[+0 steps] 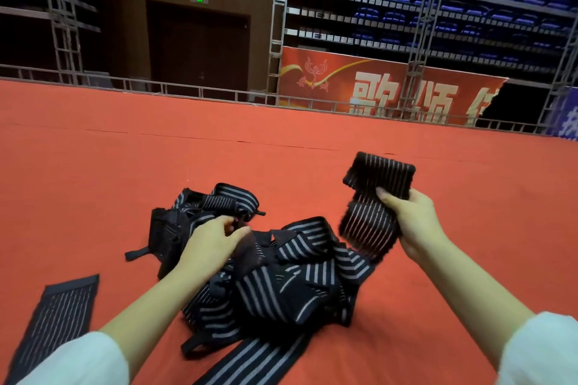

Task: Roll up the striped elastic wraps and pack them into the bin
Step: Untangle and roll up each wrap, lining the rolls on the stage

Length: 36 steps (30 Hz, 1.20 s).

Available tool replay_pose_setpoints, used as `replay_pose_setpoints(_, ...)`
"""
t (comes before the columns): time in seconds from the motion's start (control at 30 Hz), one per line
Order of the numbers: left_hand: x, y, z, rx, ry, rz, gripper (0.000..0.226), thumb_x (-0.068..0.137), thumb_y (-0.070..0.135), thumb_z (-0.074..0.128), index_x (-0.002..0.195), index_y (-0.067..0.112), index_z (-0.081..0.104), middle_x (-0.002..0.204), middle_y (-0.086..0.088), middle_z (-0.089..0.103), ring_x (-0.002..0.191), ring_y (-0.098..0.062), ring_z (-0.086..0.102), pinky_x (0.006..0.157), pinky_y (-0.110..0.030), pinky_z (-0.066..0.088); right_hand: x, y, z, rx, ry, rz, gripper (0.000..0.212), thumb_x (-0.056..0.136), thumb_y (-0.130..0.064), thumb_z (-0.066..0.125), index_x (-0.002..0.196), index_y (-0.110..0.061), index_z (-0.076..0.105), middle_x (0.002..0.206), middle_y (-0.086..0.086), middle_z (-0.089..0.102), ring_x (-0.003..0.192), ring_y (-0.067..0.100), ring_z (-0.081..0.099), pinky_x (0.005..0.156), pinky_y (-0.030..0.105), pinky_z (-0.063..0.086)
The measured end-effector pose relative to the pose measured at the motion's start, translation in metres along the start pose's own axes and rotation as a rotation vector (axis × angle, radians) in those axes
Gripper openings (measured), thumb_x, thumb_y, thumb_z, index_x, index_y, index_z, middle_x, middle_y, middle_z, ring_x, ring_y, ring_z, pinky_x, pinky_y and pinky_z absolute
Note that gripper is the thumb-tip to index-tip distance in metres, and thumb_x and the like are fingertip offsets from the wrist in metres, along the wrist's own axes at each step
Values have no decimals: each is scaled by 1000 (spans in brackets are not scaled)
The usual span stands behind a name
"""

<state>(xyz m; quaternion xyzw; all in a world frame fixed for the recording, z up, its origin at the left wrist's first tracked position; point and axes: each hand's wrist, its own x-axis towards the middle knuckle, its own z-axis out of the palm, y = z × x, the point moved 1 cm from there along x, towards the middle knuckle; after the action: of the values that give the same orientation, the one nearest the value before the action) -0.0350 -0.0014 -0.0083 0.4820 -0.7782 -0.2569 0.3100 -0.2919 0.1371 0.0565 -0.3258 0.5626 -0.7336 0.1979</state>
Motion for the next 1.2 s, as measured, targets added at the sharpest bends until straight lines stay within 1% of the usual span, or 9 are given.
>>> replay_pose_setpoints(0.17, -6, 59, 2, -278, -36, 220, 29, 93, 35, 58, 118, 20, 63, 111, 5, 67, 97, -6, 62, 83, -20, 45, -17, -2, 15, 26, -190, 82, 10, 89, -1, 60, 98, -2, 64, 95, 16, 70, 81, 24, 68, 73, 33, 56)
replay_pose_setpoints(0.3, -15, 100, 2, -459, -147, 320, 17, 90, 32, 64, 100, 18, 67, 81, 9, 69, 70, -3, 65, 66, -23, 52, -38, -4, 31, 0, -362, 102, 13, 88, 1, 59, 100, -1, 64, 90, 14, 71, 75, 21, 69, 66, 29, 57)
replay_pose_setpoints(0.4, -19, 105, -8, -515, -125, 315, 7, 88, 17, 67, 83, 12, 69, 52, 11, 62, 45, -1, 54, 50, -18, 44, -48, -10, 35, 0, -441, 88, 13, 86, 6, 60, 95, -2, 65, 83, 11, 72, 70, 19, 69, 60, 25, 55)
replay_pose_setpoints(0.5, -19, 96, -28, -597, -84, 237, 17, 88, -1, 60, 76, 10, 66, 48, 3, 62, 37, -7, 53, 40, -14, 39, -47, -12, 27, -53, -436, 121, 23, 83, 11, 61, 102, 0, 66, 86, 14, 71, 73, 22, 67, 62, 26, 54)
replay_pose_setpoints(0.63, -13, 76, -59, -543, 54, 285, 34, 83, -14, 54, 75, 15, 69, 66, 4, 72, 62, -4, 67, 60, -14, 51, -49, -14, 13, -163, -494, 236, 42, 80, 8, 67, 119, -6, 59, 102, 18, 71, 75, 20, 70, 58, 24, 53)
replay_pose_setpoints(0.8, -27, 89, -64, -395, 82, 445, 31, 82, -8, 58, 79, 20, 71, 78, 10, 73, 73, 4, 66, 70, -11, 49, -67, -29, 34, -250, -720, 226, 41, 71, -42, 75, 106, -23, 67, 100, -5, 74, 89, 8, 68, 81, 31, 44)
replay_pose_setpoints(0.97, -37, 104, -63, -389, -16, 535, 48, 83, -11, 53, 91, 32, 70, 95, 13, 72, 91, 2, 66, 80, -28, 56, -67, -35, 50, -145, -521, 86, 7, 88, -13, 66, 92, -8, 68, 83, 5, 70, 72, 14, 65, 78, 29, 49)
replay_pose_setpoints(1.07, -41, 102, -70, -320, -197, 584, 57, 83, -9, 51, 113, 38, 63, 114, 15, 67, 105, 0, 62, 92, -37, 53, -67, -32, 50, -6, -463, 129, 9, 89, 1, 58, 89, -4, 66, 78, 11, 62, 68, 19, 57, 67, 27, 49)
replay_pose_setpoints(1.2, -49, 94, -72, -332, -409, 545, 53, 82, 31, 61, 128, 54, 48, 131, 16, 56, 110, -22, 61, 94, -44, 52, -68, -32, 51, 58, -433, 130, 6, 87, -6, 62, 82, -9, 63, 66, 1, 66, 58, 12, 60, 57, 22, 51)
